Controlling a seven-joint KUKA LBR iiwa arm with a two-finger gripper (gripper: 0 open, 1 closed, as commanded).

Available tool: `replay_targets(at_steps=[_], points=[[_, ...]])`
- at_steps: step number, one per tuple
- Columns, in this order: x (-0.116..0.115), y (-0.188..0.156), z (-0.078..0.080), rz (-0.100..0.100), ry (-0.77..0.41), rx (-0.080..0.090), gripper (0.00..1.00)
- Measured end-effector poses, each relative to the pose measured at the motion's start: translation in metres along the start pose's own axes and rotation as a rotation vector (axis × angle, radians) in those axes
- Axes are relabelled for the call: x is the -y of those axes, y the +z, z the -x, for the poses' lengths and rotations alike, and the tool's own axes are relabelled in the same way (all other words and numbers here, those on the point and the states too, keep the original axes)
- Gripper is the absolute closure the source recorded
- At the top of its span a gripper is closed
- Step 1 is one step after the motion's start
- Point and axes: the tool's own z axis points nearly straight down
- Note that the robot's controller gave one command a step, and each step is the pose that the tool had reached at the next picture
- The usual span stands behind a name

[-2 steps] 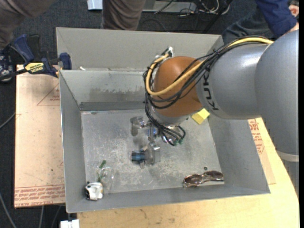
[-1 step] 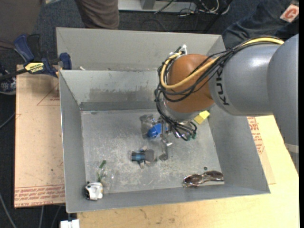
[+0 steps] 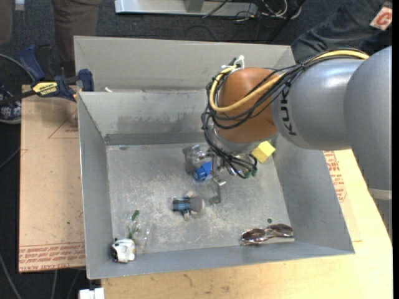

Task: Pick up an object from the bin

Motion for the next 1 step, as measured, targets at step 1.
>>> replay_targets(at_steps=[1], points=[[-0.058, 0.0104, -0.0107, 0.006, -0.021, -0.008, 0.0]])
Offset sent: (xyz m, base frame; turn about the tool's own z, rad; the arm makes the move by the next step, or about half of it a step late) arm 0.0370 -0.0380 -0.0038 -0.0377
